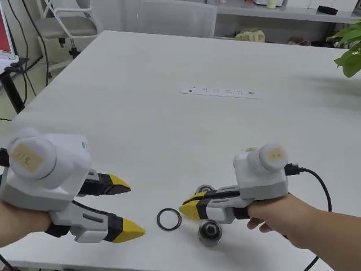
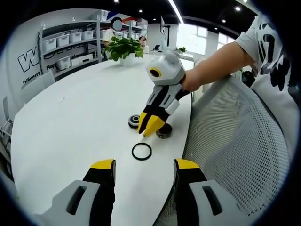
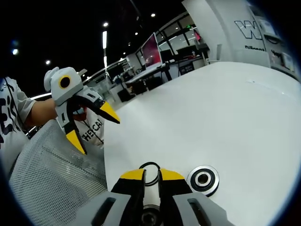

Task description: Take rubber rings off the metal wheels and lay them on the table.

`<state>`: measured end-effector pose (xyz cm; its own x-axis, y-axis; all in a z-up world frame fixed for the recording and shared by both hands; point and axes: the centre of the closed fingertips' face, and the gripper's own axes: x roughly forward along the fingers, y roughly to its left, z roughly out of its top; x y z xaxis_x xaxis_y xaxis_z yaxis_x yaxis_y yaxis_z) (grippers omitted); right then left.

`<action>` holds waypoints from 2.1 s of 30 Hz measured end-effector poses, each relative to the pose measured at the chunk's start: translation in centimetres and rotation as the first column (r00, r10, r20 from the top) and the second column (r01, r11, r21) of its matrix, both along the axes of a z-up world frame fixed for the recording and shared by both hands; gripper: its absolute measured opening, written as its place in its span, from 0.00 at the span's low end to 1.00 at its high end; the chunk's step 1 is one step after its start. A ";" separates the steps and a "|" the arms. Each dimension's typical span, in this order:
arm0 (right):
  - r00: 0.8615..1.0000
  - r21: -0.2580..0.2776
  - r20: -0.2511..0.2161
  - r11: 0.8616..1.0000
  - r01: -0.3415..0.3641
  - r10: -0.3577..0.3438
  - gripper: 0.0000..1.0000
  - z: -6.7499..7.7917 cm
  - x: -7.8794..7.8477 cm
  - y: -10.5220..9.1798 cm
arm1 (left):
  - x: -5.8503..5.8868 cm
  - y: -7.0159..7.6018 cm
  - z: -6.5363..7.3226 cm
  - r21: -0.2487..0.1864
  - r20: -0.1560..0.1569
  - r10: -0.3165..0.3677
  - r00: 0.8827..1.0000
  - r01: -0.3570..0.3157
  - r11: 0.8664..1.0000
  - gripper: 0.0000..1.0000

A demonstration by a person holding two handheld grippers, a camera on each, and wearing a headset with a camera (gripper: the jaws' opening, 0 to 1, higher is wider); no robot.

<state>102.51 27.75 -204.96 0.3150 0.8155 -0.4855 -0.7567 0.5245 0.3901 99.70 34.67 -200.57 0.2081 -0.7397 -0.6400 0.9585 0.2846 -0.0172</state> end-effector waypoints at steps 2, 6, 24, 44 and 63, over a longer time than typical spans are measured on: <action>1.000 0.006 0.011 1.000 0.006 -0.006 0.09 0.4 0.2 -0.2 | 0.2 -0.2 0.1 -0.001 0.002 -0.002 1.000 0.002 1.000 0.46; 0.999 0.015 0.030 1.000 0.022 -0.022 0.10 1.1 0.5 -1.0 | 0.6 -0.5 0.3 -0.003 0.004 -0.003 1.000 0.003 1.000 0.46; 0.987 0.003 0.130 0.996 0.094 -0.094 0.18 3.5 2.0 -5.4 | 3.0 -3.3 1.4 -0.025 0.014 -0.013 1.000 0.014 1.000 0.45; 0.977 -0.066 0.179 0.990 0.127 -0.113 0.24 2.2 2.9 -8.7 | 5.3 -6.4 1.2 -0.017 0.025 -0.052 0.998 0.053 0.998 0.43; 0.989 -0.114 0.138 0.991 0.076 -0.060 0.22 -1.1 2.2 -8.4 | 5.5 -9.4 -1.7 0.013 -0.007 -0.123 0.992 0.123 0.992 0.41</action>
